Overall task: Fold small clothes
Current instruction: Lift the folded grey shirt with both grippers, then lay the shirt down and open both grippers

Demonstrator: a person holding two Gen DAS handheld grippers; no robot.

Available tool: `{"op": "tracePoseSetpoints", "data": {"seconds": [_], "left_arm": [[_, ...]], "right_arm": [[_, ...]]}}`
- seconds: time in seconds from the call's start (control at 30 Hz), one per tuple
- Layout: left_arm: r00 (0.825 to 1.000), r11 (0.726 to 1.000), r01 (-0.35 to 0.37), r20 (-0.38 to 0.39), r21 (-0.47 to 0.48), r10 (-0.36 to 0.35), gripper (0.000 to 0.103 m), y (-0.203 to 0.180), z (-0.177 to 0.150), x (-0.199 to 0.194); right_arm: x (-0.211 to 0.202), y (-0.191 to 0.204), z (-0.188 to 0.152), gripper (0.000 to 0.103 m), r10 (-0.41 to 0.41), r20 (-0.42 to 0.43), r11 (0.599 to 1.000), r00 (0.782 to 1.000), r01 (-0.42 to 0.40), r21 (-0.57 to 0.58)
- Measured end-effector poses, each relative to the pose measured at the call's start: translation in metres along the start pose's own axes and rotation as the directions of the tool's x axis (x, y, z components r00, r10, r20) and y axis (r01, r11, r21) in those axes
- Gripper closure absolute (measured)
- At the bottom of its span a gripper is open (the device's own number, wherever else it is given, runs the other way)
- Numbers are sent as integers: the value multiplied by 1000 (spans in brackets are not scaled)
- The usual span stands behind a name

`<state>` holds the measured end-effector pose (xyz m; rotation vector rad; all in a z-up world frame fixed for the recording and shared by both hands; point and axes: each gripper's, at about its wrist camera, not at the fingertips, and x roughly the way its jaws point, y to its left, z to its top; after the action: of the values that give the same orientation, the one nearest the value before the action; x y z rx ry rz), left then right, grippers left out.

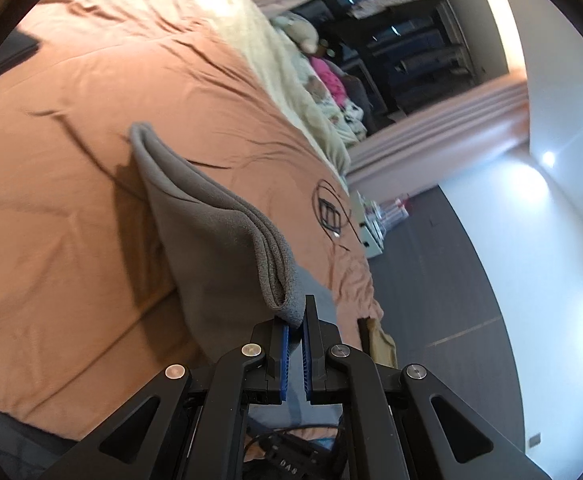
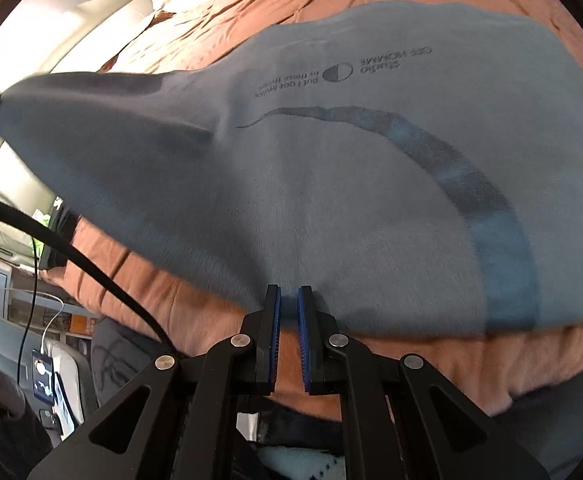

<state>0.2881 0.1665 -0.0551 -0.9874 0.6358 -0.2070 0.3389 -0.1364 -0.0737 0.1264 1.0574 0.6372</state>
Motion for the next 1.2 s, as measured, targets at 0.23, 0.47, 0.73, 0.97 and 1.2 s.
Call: {"op": "tracePoseSetpoints", "data": {"seconds": [0.23,0.47,0.73,0.97,1.2], "left_arm": [[998,994,39,-58,100,-34,98,-52,-1,34],[989,982,75,-136,175,-51,98,-96,-14,75],[968,968,112,-244,225,-56,98,-131,-41,128],[929,957,148,-367,248,-48,98,-149,-81,184],[871,939,151,-490,309,21,75,-157,-127,225]], "right_arm": [[-56,-30,6,95,-6,129,1000,992,6,7],[-97,-60,-6,35,-63,221,998,973,60,20],[-130,-104,-29,35,-86,272,992,958,58,108],[-158,-125,-56,35,-127,284,980,950,76,184],[-171,-143,-72,35,-131,286,969,949,61,240]]}}
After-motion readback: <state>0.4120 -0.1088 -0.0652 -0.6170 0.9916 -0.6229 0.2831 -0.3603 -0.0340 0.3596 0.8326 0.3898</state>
